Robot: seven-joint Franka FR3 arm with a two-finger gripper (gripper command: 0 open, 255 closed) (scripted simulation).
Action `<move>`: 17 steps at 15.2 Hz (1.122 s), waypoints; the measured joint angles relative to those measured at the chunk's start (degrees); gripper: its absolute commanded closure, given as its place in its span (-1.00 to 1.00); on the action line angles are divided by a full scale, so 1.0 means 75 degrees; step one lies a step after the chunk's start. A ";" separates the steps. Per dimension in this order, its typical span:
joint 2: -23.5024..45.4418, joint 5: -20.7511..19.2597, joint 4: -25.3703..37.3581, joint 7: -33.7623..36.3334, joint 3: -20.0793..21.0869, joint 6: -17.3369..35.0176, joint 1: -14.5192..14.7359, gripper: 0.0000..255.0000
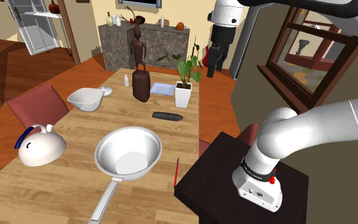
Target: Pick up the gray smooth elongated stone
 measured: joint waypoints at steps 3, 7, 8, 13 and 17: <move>0.0122 -0.0070 -0.0163 -0.0164 -0.0117 0.0260 -0.0023 -1.00; 0.0631 -0.0222 -0.0598 -0.0600 -0.0402 0.1141 -0.0079 -1.00; 0.0811 -0.0278 -0.0666 -0.0744 -0.0505 0.1369 -0.0106 -1.00; 0.1827 -0.0406 -0.0902 -0.1310 -0.0872 0.2543 -0.0169 -1.00; 0.2665 -0.0430 -0.0976 -0.1731 -0.1123 0.3399 -0.0190 -1.00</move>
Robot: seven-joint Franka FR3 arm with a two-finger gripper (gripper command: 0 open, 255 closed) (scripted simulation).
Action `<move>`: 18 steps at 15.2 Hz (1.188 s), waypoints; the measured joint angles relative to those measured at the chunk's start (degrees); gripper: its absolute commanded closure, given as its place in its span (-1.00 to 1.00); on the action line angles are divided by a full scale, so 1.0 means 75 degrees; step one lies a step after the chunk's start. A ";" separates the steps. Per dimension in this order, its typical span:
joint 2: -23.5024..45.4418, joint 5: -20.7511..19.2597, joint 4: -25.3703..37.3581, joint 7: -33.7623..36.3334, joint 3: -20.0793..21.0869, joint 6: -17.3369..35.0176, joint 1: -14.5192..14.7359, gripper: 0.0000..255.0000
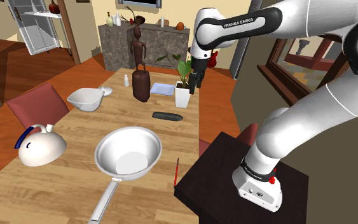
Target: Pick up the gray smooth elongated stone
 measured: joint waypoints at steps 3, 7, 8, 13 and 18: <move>0.0728 0.0004 0.0070 -0.0398 -0.0231 0.0603 -0.0042 -1.00; 0.1886 0.0138 0.0398 -0.0877 -0.0451 0.1353 -0.0041 -1.00; 0.2198 0.0186 0.0519 -0.1031 -0.0516 0.1527 -0.0055 -1.00; 0.3683 0.0519 0.1241 -0.1713 -0.0697 0.2167 -0.0117 -1.00; 0.5152 0.0926 0.2074 -0.2325 -0.0706 0.2663 -0.0250 -1.00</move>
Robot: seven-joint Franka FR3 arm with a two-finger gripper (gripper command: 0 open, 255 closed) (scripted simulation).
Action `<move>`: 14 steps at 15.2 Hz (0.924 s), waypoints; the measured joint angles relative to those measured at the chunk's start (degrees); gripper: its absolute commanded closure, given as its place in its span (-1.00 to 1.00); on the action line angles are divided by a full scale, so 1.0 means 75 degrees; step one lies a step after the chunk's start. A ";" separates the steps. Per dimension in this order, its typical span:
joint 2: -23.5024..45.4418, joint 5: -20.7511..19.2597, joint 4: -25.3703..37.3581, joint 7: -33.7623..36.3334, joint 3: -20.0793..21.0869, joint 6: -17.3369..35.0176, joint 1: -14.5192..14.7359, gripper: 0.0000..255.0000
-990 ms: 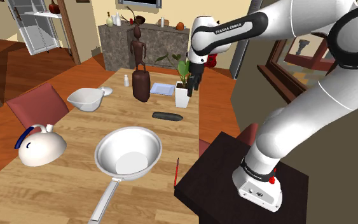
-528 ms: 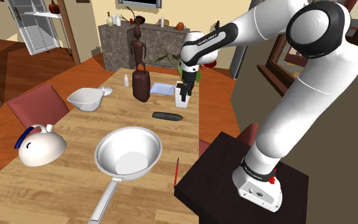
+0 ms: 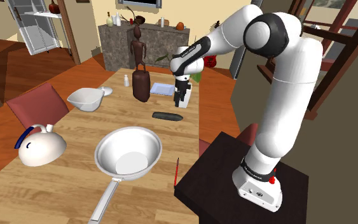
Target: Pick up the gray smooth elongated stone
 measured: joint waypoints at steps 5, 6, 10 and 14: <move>0.1586 0.0366 0.1232 -0.0620 0.0088 0.0212 -0.0302 -1.00; 0.1926 0.0426 0.1532 -0.0692 0.0129 0.0225 -0.0348 -1.00; 0.3116 0.0588 0.2593 -0.0982 0.0268 0.0262 -0.0562 -1.00; 0.4492 0.0659 0.4145 -0.1141 0.0406 0.0016 -0.0771 -1.00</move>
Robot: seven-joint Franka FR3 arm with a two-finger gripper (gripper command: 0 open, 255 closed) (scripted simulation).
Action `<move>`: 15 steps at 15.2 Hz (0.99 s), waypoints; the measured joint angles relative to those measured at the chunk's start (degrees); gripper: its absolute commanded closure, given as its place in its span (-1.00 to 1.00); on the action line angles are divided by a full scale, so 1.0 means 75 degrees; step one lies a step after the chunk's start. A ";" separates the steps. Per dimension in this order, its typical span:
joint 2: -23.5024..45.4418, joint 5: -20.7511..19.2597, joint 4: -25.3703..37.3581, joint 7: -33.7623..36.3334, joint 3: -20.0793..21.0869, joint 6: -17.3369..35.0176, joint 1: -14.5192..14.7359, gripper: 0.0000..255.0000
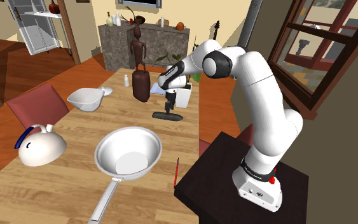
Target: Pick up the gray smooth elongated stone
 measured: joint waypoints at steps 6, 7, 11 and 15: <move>0.0778 0.0046 0.0630 -0.0120 0.0076 0.0117 -0.0123 -1.00; 0.0862 0.0053 0.0680 -0.0119 0.0085 0.0150 -0.0126 -1.00; 0.1048 0.0070 0.0758 -0.0136 0.0105 0.0261 -0.0141 1.00; 0.1046 0.0072 0.0749 -0.0141 0.0105 0.0268 -0.0143 1.00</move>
